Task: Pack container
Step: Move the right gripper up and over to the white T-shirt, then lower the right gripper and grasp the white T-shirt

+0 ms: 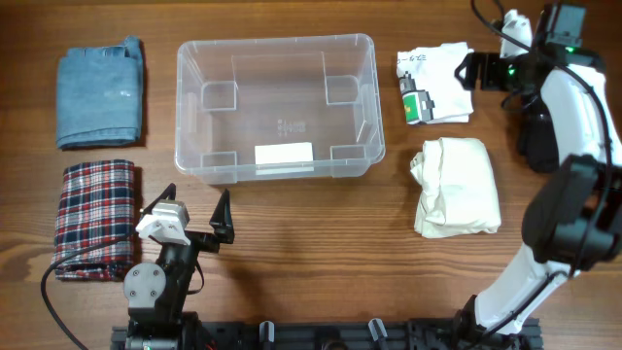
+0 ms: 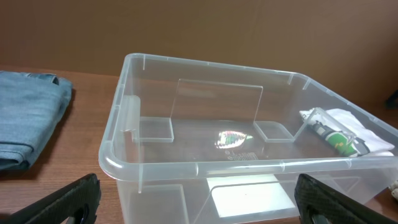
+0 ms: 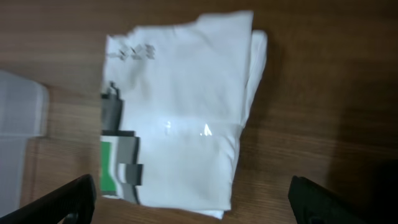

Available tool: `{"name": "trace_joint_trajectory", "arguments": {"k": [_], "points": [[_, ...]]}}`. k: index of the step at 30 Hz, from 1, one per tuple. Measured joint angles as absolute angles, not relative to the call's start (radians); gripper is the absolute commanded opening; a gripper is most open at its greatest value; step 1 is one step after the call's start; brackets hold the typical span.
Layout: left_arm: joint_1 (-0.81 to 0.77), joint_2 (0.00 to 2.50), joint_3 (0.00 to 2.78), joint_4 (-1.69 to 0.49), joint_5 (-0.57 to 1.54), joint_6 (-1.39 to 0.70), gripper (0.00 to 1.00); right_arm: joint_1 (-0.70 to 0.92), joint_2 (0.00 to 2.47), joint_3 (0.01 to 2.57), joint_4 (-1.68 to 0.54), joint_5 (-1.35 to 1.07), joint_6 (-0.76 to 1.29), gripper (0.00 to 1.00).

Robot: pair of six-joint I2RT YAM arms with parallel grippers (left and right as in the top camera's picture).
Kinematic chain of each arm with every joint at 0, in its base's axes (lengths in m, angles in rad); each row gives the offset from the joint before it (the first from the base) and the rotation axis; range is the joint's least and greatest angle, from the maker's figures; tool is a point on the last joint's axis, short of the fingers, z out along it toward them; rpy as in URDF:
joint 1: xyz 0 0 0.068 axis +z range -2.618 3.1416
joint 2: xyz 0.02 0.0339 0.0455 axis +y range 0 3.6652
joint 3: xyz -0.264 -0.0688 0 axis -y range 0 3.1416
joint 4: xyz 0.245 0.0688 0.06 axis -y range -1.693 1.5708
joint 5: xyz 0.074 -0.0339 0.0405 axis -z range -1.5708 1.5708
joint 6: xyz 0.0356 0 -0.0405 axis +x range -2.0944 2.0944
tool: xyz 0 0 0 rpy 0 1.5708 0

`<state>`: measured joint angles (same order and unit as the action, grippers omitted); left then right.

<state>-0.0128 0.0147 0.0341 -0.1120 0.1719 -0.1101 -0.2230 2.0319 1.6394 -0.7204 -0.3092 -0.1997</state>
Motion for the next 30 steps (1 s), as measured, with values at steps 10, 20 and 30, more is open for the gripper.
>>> {"name": "trace_joint_trajectory", "arguments": {"k": [10, 20, 30], "points": [[-0.013, 0.015, 0.034, -0.112, 0.172, -0.110, 1.00, -0.223, 2.113, 1.639, -0.699, -0.309, -0.184, 1.00], [-0.013, 0.015, 0.034, -0.112, 0.172, -0.110, 1.00, -0.215, 2.174, 1.639, -0.661, -0.309, -0.164, 1.00], [-0.013, 0.015, 0.034, -0.112, 0.172, -0.110, 1.00, -0.184, 2.227, 1.639, -0.644, -0.309, -0.136, 1.00]]}}
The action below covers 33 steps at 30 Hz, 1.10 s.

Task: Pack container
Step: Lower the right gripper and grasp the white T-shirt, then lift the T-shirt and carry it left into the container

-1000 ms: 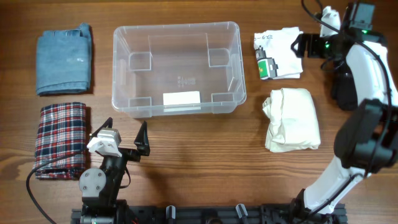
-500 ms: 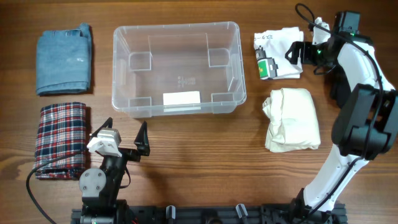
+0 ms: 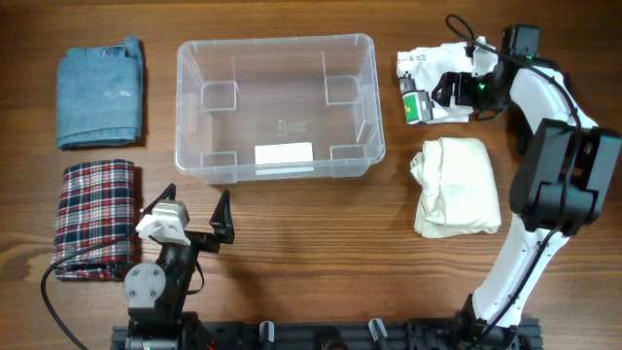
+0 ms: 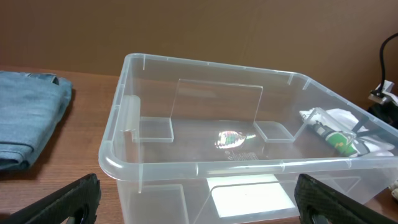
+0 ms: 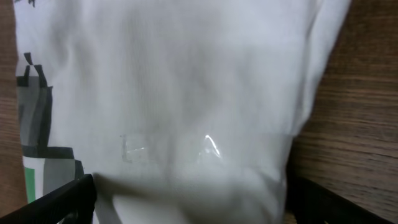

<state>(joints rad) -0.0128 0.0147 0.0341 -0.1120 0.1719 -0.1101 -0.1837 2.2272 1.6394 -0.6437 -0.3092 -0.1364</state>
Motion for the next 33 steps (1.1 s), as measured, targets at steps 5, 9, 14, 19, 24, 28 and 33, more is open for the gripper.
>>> {"name": "trace_joint_trajectory", "arguments": {"k": [5, 9, 14, 19, 24, 28, 33], "points": [[-0.013, 0.015, 0.034, -0.112, 0.172, -0.110, 1.00, -0.182, 2.229, 1.639, -0.638, -0.310, -0.119, 0.71], [-0.013, 0.015, 0.034, -0.112, 0.172, -0.110, 1.00, -0.181, 2.238, 1.640, -0.628, -0.321, -0.109, 0.32], [-0.013, 0.015, 0.034, -0.112, 0.172, -0.110, 1.00, -0.181, 2.238, 1.645, -0.616, -0.334, -0.052, 0.17], [-0.013, 0.015, 0.034, -0.112, 0.172, -0.110, 1.00, -0.181, 2.238, 1.649, -0.602, -0.351, -0.009, 0.07], [-0.013, 0.015, 0.034, -0.112, 0.172, -0.110, 1.00, -0.181, 2.232, 1.702, -0.613, -0.371, 0.038, 0.05], [-0.013, 0.015, 0.034, -0.112, 0.172, -0.110, 1.00, -0.181, 2.174, 1.781, -0.651, -0.396, 0.087, 0.04], [-0.013, 0.015, 0.034, -0.112, 0.172, -0.110, 1.00, -0.177, 1.977, 1.857, -0.664, -0.458, 0.177, 0.04]]}}
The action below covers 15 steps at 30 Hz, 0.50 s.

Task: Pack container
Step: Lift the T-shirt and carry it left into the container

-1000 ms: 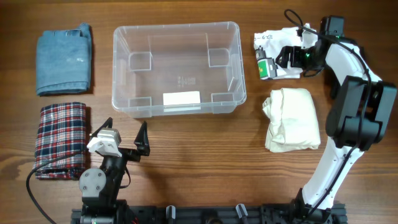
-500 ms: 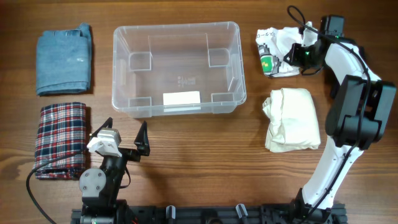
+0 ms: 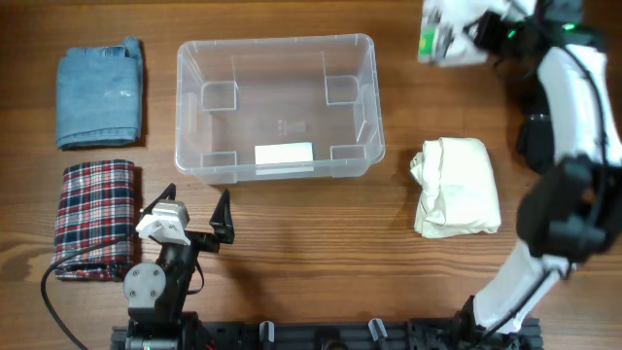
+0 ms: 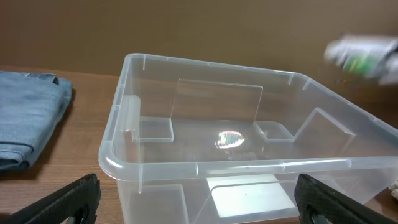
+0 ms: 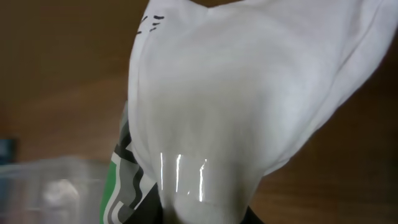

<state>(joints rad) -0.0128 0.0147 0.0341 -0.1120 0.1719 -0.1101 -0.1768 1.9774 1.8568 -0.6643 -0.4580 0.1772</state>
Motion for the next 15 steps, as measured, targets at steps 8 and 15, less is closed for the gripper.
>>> {"name": "trace_joint_trajectory", "arguments": {"k": [8, 15], "points": [[-0.013, 0.015, 0.034, -0.112, 0.172, -0.110, 1.00, 0.002, 1.692, 1.903, -0.757, -0.518, 0.296, 0.04], [-0.013, 0.015, 0.034, -0.112, 0.172, -0.110, 1.00, 0.280, 1.721, 1.872, -0.784, -0.413, 0.476, 0.04]]}}
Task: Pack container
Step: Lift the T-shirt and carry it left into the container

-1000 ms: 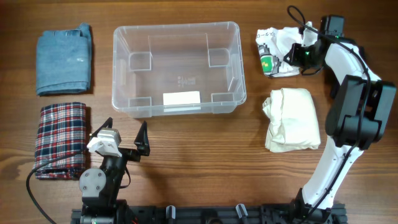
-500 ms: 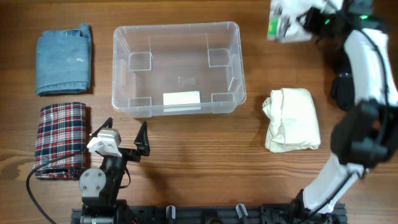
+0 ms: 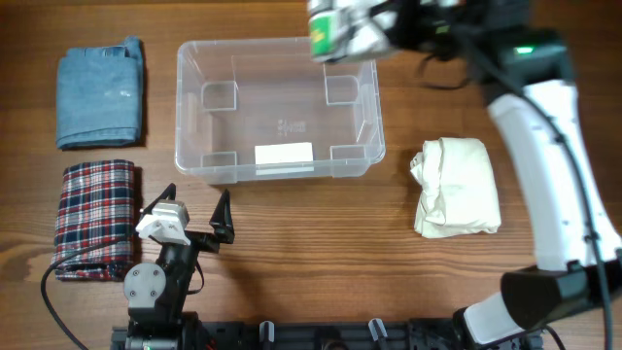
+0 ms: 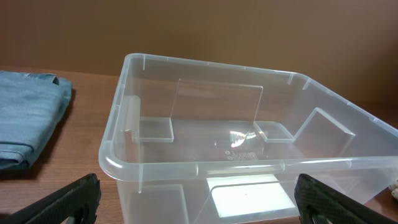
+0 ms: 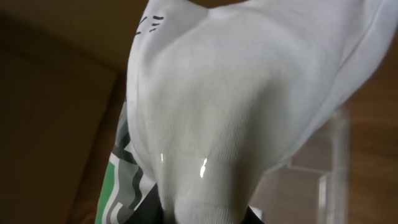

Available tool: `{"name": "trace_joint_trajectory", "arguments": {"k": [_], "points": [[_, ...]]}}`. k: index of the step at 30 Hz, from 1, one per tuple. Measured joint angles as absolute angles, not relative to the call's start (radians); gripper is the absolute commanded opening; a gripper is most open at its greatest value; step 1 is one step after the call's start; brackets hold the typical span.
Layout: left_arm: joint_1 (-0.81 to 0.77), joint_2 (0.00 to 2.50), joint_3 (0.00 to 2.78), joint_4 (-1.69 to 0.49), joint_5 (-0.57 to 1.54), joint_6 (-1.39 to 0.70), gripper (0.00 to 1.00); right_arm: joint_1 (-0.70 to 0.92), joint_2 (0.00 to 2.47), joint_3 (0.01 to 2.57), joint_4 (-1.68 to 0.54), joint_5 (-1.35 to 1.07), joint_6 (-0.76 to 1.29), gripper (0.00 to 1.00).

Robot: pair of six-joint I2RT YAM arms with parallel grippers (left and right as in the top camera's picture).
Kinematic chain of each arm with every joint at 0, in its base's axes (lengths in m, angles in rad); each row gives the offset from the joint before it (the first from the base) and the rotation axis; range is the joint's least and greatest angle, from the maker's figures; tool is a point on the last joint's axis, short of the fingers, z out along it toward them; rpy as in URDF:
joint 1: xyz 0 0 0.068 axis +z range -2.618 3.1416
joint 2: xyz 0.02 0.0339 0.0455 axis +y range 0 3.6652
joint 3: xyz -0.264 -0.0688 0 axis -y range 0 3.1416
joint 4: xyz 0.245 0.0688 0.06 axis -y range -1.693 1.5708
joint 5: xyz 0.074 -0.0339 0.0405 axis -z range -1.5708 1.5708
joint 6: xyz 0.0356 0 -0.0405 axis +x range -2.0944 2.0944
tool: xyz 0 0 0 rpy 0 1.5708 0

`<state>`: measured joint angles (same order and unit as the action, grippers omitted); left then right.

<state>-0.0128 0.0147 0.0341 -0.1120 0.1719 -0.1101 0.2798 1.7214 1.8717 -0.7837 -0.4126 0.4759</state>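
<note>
The clear plastic container (image 3: 190,117) stands at the back centre of the table, nothing inside; it fills the left wrist view (image 4: 118,168). My right gripper (image 3: 389,27) is shut on a folded white garment with a green and black print (image 3: 340,29), held in the air over the container's far right rim. That garment (image 5: 236,106) fills the right wrist view and hides the fingers. My left gripper (image 3: 194,219) rests open at the front left, facing the container, with nothing between its fingers (image 4: 74,196).
A folded cream garment (image 3: 455,185) lies right of the container. Folded blue jeans (image 3: 99,89) lie at the back left, also seen as jeans (image 4: 28,118) in the left wrist view. A folded red plaid cloth (image 3: 92,216) lies at the front left beside the left arm.
My right gripper has carried the white printed garment leftward, from the air beyond the container's right end to over the container's far right rim. The left arm has not moved.
My right gripper was open above the white printed garment lying right of the container. Then it was down on the garment. Then it held the garment lifted off the table at the back right, and now over the container's far rim.
</note>
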Motion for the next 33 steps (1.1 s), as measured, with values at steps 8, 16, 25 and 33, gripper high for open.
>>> {"name": "trace_joint_trajectory", "arguments": {"k": [8, 16, 25, 33], "points": [[-0.013, 0.015, 0.034, -0.112, 0.172, -0.110, 1.00, 0.505, 1.851, 1.855, -0.694, -0.285, 0.625, 0.04], [-0.013, 0.015, 0.034, -0.112, 0.172, -0.110, 1.00, 0.626, 2.032, 1.855, -0.630, -0.252, 0.715, 0.04], [-0.013, 0.015, 0.034, -0.112, 0.171, -0.110, 1.00, 0.668, 2.130, 1.853, -0.547, -0.242, 0.741, 0.04], [-0.013, 0.015, 0.034, -0.112, 0.171, -0.110, 1.00, 0.690, 2.177, 1.853, -0.508, -0.222, 0.759, 0.06]]}}
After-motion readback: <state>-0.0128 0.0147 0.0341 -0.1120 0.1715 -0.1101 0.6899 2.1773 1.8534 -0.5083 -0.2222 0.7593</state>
